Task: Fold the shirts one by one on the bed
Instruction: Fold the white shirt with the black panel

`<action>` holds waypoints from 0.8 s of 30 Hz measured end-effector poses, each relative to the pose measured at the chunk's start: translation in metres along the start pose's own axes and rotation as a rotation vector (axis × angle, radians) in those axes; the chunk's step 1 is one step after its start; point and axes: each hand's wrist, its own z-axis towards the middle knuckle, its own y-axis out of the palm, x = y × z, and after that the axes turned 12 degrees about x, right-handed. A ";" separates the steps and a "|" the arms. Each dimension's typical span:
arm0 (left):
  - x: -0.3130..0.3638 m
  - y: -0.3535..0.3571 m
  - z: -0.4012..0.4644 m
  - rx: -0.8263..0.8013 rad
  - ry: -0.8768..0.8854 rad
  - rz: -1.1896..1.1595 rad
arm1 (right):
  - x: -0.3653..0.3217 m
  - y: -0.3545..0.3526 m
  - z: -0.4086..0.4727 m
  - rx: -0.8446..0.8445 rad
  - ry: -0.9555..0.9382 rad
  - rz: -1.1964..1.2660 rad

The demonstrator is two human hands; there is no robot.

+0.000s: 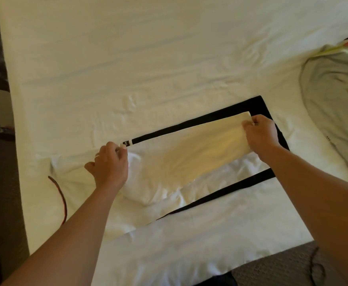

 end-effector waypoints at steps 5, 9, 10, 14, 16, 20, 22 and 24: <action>0.015 0.017 0.010 -0.020 0.003 -0.049 | 0.007 0.003 0.033 0.015 -0.031 -0.092; 0.022 0.026 -0.003 -0.008 -0.002 -0.042 | 0.015 0.012 0.047 -0.025 -0.096 -0.208; 0.022 0.028 -0.009 0.010 0.026 -0.043 | 0.017 0.014 0.048 -0.027 -0.110 -0.237; 0.024 0.042 -0.031 -0.039 0.127 0.010 | 0.023 0.019 0.054 0.007 -0.155 -0.309; 0.023 0.049 -0.040 -0.101 0.161 0.084 | 0.025 0.020 0.056 0.031 -0.185 -0.349; 0.022 0.058 -0.049 -0.145 0.205 0.166 | 0.027 0.016 0.059 0.047 -0.279 -0.442; 0.023 0.061 -0.050 -0.151 0.216 0.201 | 0.027 0.015 0.064 0.046 -0.302 -0.479; 0.024 0.064 -0.050 -0.156 0.240 0.228 | 0.028 0.017 0.070 0.043 -0.291 -0.503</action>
